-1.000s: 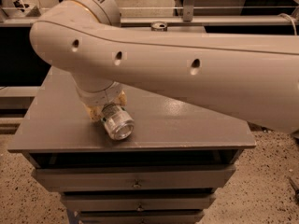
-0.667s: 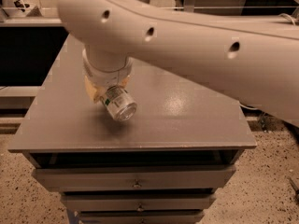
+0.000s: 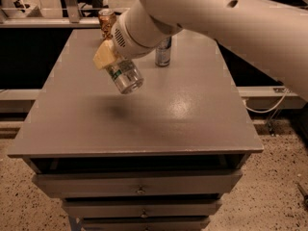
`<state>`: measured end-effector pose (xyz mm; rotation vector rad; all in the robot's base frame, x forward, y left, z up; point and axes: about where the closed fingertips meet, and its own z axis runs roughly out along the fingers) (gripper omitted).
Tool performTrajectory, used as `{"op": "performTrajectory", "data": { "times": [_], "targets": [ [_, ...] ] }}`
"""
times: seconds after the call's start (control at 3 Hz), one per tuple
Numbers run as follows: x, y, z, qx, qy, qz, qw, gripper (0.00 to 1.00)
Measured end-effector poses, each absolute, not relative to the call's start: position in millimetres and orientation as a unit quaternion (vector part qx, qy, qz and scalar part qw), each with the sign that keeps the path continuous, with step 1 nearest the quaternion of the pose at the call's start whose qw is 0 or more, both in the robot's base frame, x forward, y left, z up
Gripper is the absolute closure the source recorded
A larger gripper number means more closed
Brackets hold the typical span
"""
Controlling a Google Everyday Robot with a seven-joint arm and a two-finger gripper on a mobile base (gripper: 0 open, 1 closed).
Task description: Place 7up can upright
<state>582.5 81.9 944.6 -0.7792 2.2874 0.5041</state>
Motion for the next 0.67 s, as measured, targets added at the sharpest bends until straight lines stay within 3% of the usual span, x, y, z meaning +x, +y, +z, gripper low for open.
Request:
{"op": "performTrajectory", "data": {
  "times": [0.67],
  "targets": [
    [599.8,88.0,979.2,-0.285,0.781,0.336,0.441,1.0]
  ]
}}
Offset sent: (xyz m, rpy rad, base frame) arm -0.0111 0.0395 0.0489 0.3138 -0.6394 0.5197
